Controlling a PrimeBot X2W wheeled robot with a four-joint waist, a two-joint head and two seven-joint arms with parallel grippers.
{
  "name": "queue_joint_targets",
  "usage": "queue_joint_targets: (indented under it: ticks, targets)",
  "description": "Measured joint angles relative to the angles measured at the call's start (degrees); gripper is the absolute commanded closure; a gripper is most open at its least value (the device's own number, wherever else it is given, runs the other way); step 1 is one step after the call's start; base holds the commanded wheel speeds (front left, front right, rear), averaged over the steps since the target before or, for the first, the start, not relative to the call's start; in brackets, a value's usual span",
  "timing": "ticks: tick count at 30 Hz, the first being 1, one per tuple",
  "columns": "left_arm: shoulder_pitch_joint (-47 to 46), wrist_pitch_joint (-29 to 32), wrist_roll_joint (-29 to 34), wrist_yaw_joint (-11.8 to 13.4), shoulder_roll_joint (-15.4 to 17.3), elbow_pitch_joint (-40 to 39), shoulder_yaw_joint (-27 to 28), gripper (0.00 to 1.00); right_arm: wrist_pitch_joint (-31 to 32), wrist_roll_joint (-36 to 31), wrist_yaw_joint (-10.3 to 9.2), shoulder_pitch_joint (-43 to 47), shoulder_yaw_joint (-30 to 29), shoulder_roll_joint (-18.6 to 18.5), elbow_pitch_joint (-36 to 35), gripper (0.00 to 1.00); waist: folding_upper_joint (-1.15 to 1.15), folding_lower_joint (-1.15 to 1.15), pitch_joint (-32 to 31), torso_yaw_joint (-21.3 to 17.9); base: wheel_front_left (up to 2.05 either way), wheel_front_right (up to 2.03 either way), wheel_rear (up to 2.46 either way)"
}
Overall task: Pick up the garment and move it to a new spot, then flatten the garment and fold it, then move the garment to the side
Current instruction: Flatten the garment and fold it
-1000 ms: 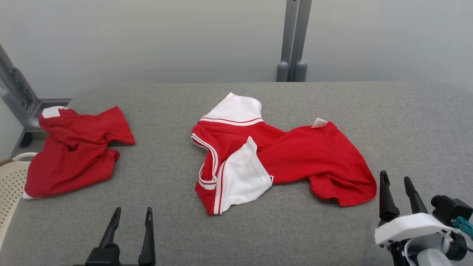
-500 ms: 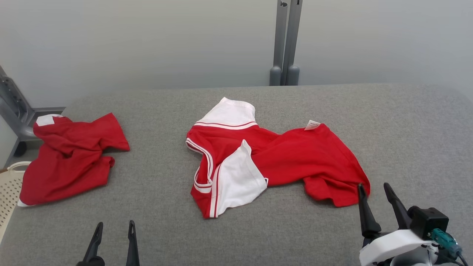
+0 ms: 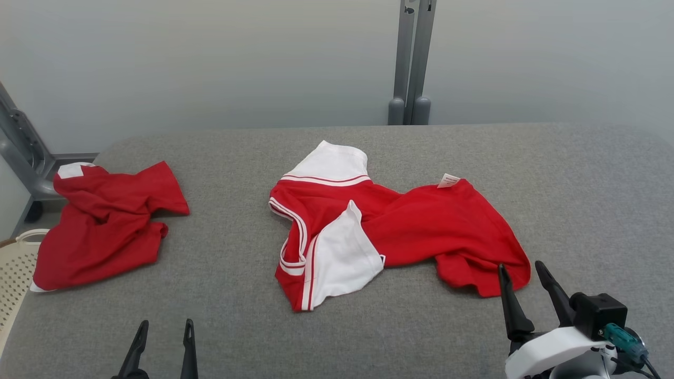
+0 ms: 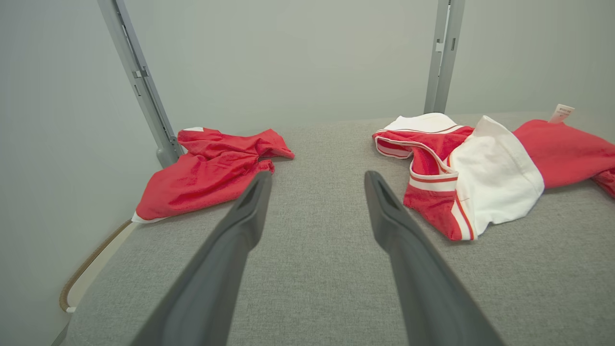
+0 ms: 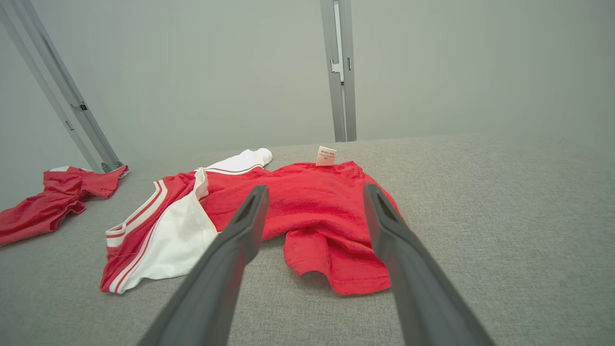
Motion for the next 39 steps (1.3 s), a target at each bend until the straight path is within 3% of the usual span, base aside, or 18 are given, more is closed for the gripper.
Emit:
queue_joint_targets:
  ticks: [4, 8, 17, 22, 39]
  targets:
    - [-0.01, 0.16, -0.04, -0.12, -0.08, 0.03, -0.74, 0.0, 0.48, 0.42, 0.0, 0.27, 0.02, 0.0, -0.04, 0.0, 0.0, 0.0, 0.09, 0.01, 0.0, 0.0, 0.0]
    - [-1.57, 1.26, -1.0, -2.32, -0.69, 0.93, -2.3, 0.0, 0.57, 0.84, 0.0, 0.45, -0.11, -0.01, -0.1, 0.0, 0.0, 0.0, 0.33, 0.2, 0.0, 0.0, 0.0]
    - [-15.55, 8.08, -2.31, -10.82, -6.03, 10.78, -11.43, 0.0, 1.62, 0.4, 0.0, -0.41, 1.44, 0.0, -0.99, 0.0, 0.0, 0.0, 1.93, -0.75, 0.0, 0.0, 0.0]
    - [-21.91, 9.85, -2.32, -13.93, -8.56, 17.62, -15.94, 0.0, 2.53, -0.54, 0.0, -0.99, 2.18, -0.01, -2.03, 0.0, 0.0, 0.0, 3.41, -2.5, 0.0, 0.0, 0.0]
    - [-37.67, 5.45, -3.53, -15.91, -11.88, 38.15, -28.08, 0.0, 4.11, -2.4, 0.0, -3.88, 3.16, -0.02, -4.9, 0.0, 0.0, 0.0, 10.98, -10.05, 0.0, 0.0, 0.0]
